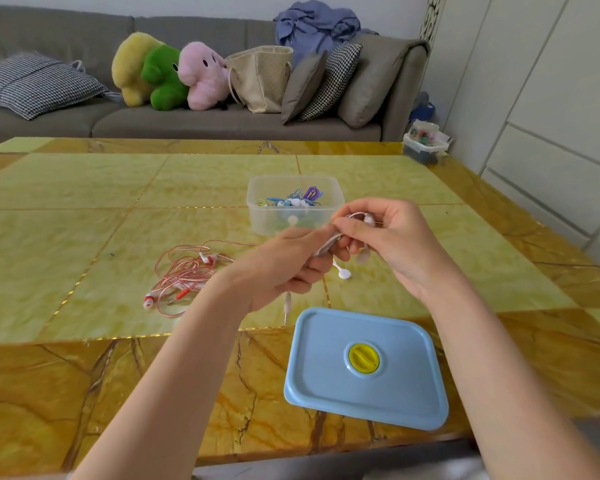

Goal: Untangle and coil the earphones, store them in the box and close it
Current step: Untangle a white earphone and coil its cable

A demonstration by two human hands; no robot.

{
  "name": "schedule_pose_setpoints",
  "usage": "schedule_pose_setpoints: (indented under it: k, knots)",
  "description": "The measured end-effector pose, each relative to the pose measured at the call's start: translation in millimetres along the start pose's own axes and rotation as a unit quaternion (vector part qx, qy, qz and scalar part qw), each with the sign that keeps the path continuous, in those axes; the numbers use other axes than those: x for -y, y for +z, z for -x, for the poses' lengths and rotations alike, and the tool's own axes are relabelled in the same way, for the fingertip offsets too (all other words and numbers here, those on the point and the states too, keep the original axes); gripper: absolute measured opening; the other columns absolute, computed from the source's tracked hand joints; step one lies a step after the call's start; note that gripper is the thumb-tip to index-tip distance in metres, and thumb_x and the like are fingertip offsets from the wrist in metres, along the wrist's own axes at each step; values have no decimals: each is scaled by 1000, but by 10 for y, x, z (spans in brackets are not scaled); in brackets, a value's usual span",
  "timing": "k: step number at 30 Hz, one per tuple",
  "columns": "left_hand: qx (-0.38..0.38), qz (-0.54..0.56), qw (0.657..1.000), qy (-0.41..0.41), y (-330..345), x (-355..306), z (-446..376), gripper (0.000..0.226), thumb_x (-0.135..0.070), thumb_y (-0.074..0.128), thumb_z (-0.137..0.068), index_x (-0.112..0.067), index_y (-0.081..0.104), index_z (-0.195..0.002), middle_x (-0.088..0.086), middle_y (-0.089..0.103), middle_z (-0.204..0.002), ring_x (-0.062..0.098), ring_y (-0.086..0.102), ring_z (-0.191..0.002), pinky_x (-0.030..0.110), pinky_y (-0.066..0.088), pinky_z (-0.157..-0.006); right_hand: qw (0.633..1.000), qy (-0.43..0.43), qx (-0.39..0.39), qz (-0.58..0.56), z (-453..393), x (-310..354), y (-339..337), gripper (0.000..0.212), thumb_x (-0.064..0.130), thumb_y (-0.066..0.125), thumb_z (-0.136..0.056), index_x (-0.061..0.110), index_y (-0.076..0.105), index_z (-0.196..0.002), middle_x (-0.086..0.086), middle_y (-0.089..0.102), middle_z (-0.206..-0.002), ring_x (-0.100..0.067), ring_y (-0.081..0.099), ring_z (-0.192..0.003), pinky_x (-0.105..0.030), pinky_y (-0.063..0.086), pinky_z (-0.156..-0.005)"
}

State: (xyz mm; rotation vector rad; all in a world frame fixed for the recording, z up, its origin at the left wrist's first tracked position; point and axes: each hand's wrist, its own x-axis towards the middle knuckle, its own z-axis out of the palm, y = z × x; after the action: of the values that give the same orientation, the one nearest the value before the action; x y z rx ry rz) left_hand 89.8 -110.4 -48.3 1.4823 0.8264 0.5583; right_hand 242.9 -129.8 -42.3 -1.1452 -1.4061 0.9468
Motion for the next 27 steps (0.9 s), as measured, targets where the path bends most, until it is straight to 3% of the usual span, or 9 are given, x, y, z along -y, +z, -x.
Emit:
schedule_pose_setpoints:
  k: [11,14,16,18,20,22,24,27]
  knots:
    - [22,-23,999,-42,-151,118,94,40,-38,32,-100,-21,38,-64,-11,24,-53,3,16,-44,12,15,-36,997,65,38,-23,-68,-178,191,6,6,64,-84,9,68,-82,3,65,-61,-10,52,-53,-20,43,-53]
    - [-19,-23,998,-63,-200,191,106,39,-34,33,-101,-20,38,-65,-11,28,-50,3,19,-41,11,17,-35,994,102,-18,24,-145,-316,141,21,18,56,-92,1,68,-91,-3,66,-74,-18,58,-70,-24,47,-65]
    - [-53,-24,996,-73,-256,232,108,38,-33,33,-101,-19,39,-67,-11,32,-49,3,23,-39,11,19,-36,971,106,-78,197,-195,-480,40,23,17,50,-94,3,68,-93,-9,69,-85,-25,63,-84,-31,49,-77]
    - [-75,-18,994,-78,-297,256,102,36,-31,34,-101,-18,40,-69,-9,36,-48,4,29,-38,12,24,-37,914,111,-58,386,-190,-631,-9,19,13,52,-90,7,69,-98,-12,69,-97,-28,62,-96,-31,45,-80]
    - [-92,-31,992,-83,-296,268,95,35,-30,33,-102,-16,42,-70,-8,43,-47,6,40,-38,13,31,-38,880,111,-14,461,-156,-756,20,18,13,58,-85,7,68,-99,-12,67,-99,-29,59,-99,-30,42,-78]
    - [-105,-46,989,-90,-264,275,84,36,-30,32,-102,-15,42,-71,-7,50,-45,7,49,-39,14,36,-38,869,97,-6,485,-150,-814,73,14,10,59,-81,6,68,-91,-13,66,-93,-30,58,-95,-31,42,-75]
    - [-127,-35,986,-100,-238,285,49,37,-29,31,-102,-13,41,-70,-5,56,-44,8,56,-40,15,40,-38,880,89,-22,466,-166,-790,112,12,8,59,-79,3,69,-84,-14,67,-86,-30,61,-88,-32,47,-74]
    - [-185,-2,975,-119,-195,313,-40,37,-27,29,-103,-10,37,-71,0,61,-44,10,60,-38,15,46,-38,934,105,-45,338,-170,-637,181,3,10,70,-77,7,70,-76,-9,69,-73,-14,64,-65,-22,48,-65]
